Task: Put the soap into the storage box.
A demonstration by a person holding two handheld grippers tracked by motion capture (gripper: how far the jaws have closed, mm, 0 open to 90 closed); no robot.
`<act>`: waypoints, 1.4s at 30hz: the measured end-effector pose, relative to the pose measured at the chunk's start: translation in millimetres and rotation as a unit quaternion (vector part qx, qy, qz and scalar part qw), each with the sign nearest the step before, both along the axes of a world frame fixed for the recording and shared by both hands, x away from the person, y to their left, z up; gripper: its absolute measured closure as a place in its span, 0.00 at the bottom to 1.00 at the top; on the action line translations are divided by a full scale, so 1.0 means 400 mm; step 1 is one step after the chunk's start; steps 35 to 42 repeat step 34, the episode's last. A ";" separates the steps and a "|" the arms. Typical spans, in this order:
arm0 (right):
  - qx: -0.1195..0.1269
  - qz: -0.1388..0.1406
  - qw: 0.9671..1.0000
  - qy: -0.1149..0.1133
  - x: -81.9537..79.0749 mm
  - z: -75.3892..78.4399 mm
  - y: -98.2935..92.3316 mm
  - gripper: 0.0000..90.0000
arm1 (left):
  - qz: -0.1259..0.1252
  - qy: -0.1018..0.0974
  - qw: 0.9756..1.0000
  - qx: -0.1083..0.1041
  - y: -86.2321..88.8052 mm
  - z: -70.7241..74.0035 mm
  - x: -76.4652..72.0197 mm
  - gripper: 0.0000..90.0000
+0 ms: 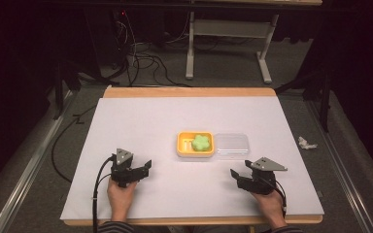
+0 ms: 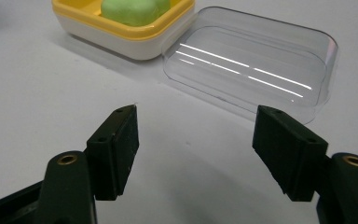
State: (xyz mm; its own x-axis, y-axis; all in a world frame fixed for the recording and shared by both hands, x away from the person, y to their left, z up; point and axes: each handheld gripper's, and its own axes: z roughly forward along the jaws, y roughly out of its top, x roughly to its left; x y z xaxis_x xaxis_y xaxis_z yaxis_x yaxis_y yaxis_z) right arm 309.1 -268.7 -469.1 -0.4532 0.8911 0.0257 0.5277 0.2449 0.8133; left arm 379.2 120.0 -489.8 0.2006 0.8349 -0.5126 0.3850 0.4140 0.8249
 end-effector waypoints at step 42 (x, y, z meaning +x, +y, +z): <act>-0.028 -0.003 1.000 0.008 0.006 -0.028 0.020 0.34 | 0.002 -0.002 1.000 -0.012 0.000 0.002 -0.001 0.23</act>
